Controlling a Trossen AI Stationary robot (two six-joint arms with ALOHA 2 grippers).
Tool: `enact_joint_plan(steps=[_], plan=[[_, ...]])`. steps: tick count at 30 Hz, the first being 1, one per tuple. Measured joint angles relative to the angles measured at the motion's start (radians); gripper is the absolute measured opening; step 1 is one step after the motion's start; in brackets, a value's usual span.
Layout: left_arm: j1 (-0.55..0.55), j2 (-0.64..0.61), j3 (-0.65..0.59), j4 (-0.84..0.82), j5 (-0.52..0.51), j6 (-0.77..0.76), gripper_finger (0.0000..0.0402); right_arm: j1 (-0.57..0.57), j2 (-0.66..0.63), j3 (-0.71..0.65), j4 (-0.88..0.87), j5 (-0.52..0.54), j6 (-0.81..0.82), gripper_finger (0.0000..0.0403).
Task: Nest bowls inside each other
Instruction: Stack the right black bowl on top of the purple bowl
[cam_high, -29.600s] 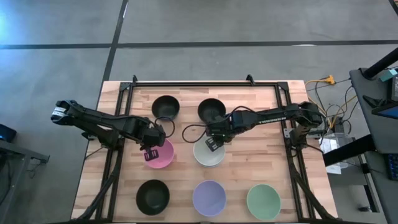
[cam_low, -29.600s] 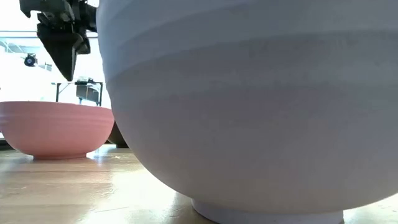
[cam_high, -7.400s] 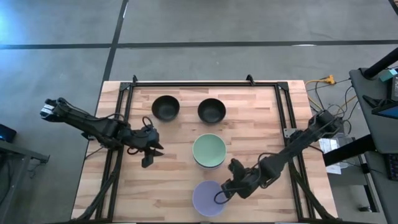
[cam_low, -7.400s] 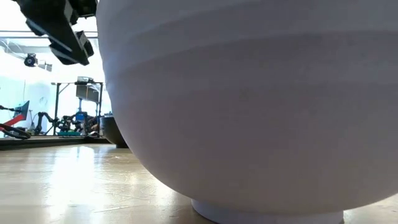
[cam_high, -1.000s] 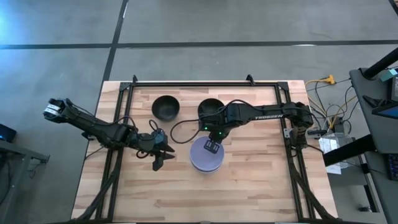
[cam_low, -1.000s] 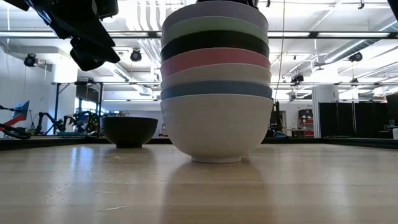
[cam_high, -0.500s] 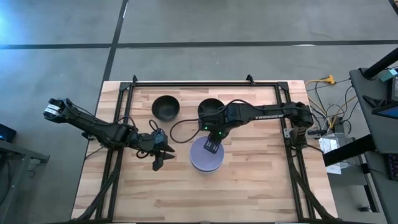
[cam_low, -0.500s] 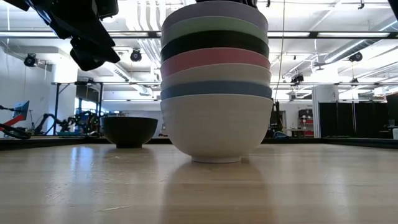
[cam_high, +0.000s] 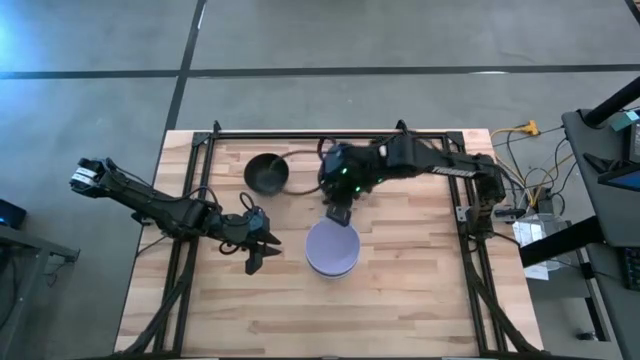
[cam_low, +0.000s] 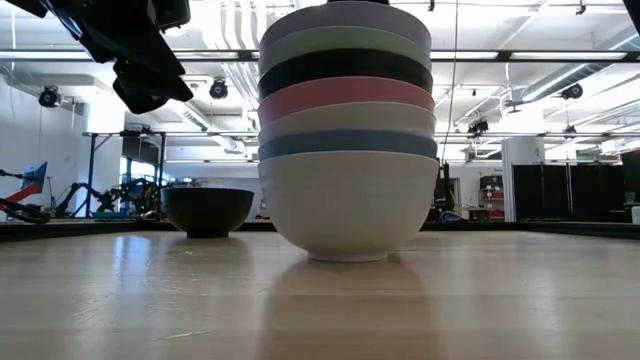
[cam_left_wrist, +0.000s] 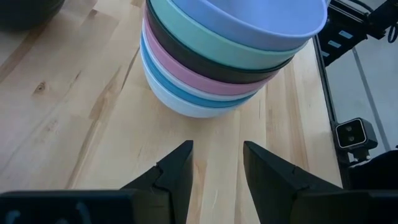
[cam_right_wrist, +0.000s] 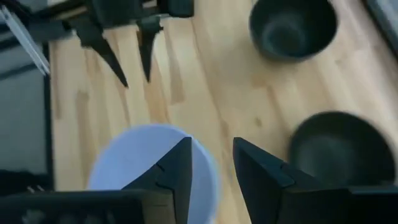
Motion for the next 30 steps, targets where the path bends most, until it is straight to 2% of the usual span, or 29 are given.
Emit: enact_joint_plan(steps=[4, 8, 11, 14, 17, 19, 23, 30], plan=[[0.000, 0.000, 0.000, 0.001, 0.000, 0.000, 0.0125, -0.023, -0.059, -0.039, -0.081, 0.007, -0.130, 0.0102], [0.000, 0.000, 0.000, 0.002, 0.000, -0.002, 0.0125, -0.062, -0.171, -0.240, -0.065, 0.005, -0.242, 0.0091], [0.000, 0.000, 0.000, 0.000, 0.001, -0.006, 0.0125, -0.099, -0.267, -0.442, 0.088, -0.037, -0.317, 0.0085], [0.000, 0.000, 0.000, -0.002, 0.005, -0.006, 0.0125, -0.135, -0.341, -0.645, 0.336, -0.125, -0.356, 0.0079], [0.000, 0.000, 0.000, -0.002, 0.005, -0.006, 0.0125, -0.152, -0.382, -0.806, 0.541, -0.131, -0.409, 0.0076], [0.000, 0.000, 0.000, -0.003, 0.005, -0.006, 0.0125, -0.160, -0.391, -0.884, 0.604, -0.127, -0.505, 0.0075], [0.000, 0.000, 0.000, -0.004, 0.004, -0.006, 0.0125, -0.184, -0.379, -0.986, 0.640, -0.124, -0.658, 0.0081], [0.000, 0.000, 0.000, -0.011, 0.003, -0.001, 0.0125, -0.257, -0.327, -1.062, 0.684, -0.122, -0.693, 0.0098]])
